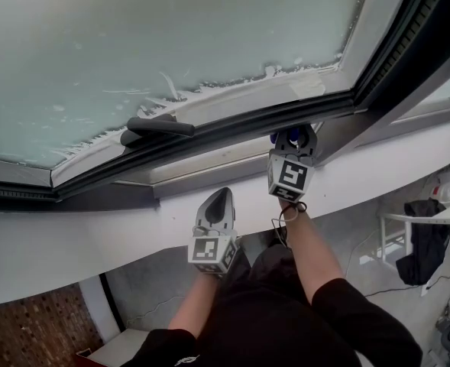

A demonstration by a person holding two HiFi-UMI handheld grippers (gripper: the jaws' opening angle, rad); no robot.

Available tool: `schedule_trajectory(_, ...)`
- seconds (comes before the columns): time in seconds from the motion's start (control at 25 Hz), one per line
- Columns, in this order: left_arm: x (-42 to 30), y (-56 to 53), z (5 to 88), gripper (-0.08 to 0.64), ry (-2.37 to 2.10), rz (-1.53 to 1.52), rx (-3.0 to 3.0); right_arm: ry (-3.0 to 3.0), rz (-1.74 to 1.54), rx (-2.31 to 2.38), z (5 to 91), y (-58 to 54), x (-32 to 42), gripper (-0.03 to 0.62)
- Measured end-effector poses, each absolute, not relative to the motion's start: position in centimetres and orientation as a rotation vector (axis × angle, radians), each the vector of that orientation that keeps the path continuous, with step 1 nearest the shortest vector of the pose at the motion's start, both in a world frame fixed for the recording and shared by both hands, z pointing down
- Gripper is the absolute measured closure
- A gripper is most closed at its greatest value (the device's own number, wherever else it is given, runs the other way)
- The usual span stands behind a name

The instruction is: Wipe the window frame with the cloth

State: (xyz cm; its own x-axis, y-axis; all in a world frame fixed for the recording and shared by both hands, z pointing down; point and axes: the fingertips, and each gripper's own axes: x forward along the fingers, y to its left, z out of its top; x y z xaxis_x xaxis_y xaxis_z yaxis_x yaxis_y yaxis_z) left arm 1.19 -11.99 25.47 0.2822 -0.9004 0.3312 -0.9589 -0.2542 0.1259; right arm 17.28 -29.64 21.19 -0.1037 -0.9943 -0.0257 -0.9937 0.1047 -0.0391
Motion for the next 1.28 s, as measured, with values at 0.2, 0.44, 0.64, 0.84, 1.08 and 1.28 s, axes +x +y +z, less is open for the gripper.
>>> schedule_trajectory(0.2, 0.3, -11.4, 25.5, 0.555, -1.709, 0.252, 2.244, 2.327, 0.018, -2.047, 21.0, -29.2, 15.7, 0.555)
schedule_trajectory(0.44, -1.2, -11.0, 25.4, 0.555, -1.737, 0.251, 2.213, 2.355, 0.027, -2.012, 21.2, -28.7, 13.7, 0.555)
schedule_trajectory(0.64, -2.5, -10.5, 25.5, 0.555, -1.762, 0.222, 2.197, 2.387, 0.057, -1.972, 20.7, -28.3, 11.6, 0.555)
schedule_trajectory(0.84, -3.7, -9.9, 25.6, 0.555, -1.782, 0.211, 2.181, 2.416, 0.059, -1.946, 20.7, -27.7, 9.8, 0.555)
schedule_trajectory(1.08, -5.0, -9.5, 25.6, 0.555, -1.805, 0.196, 2.16, 2.457, 0.092, -1.914, 20.7, -27.2, 7.9, 0.555)
schedule_trajectory(1.28, -5.9, -9.0, 25.5, 0.555, -1.818, 0.188, 2.147, 2.506, 0.101, -1.872, 20.7, -26.6, 5.7, 0.555)
